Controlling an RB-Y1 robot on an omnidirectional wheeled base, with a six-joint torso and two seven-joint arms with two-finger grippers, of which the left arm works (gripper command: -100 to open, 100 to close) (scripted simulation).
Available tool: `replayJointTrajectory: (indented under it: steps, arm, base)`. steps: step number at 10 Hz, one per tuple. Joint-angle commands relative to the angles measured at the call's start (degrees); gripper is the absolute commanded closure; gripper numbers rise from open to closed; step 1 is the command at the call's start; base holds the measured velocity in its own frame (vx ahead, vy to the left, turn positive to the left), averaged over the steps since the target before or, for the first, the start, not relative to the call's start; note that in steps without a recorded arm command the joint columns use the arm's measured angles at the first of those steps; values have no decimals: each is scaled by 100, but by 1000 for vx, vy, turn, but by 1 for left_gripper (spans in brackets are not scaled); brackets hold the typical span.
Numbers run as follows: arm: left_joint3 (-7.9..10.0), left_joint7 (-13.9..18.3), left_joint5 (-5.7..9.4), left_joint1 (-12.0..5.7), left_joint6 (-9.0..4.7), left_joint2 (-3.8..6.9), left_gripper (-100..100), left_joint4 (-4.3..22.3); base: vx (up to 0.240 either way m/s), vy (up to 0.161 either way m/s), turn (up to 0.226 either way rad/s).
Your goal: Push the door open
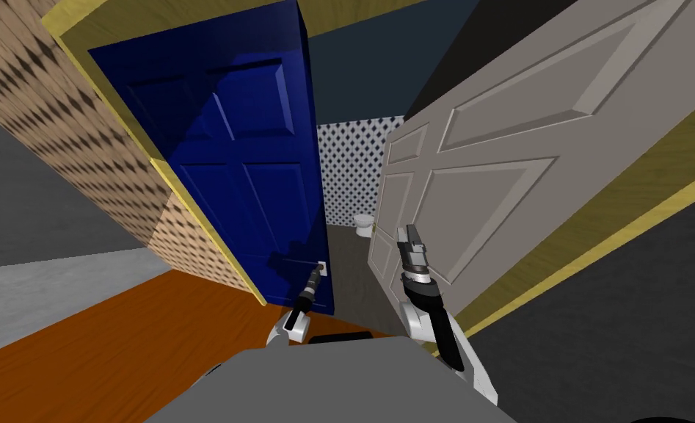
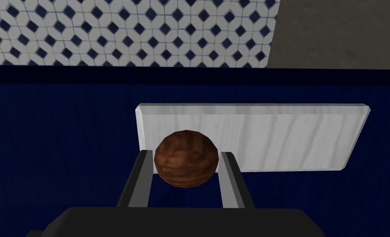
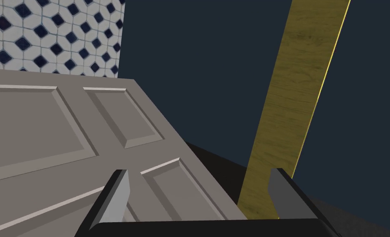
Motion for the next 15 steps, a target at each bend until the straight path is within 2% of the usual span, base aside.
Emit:
replayJointTrajectory:
  steps: [1, 4, 5, 8, 12, 15]
  arm:
    - [124, -62, 56, 0, 18, 105, 100, -111]
    - [290, -195, 131, -9, 1, 148, 100, -94]
    - [258, -160, 131, -191, -171, 69, -100, 301]
    - [250, -135, 139, -198, -158, 38, -100, 283]
    - [234, -83, 157, -210, -131, -93, -100, 244]
    - [250, -110, 162, -167, -121, -19, -100, 189]
  base:
    - [162, -64, 45]
    - [196, -58, 84]
    - [-23, -31, 60]
    - [-181, -18, 14]
    - [-221, -20, 33]
    - [38, -20, -16]
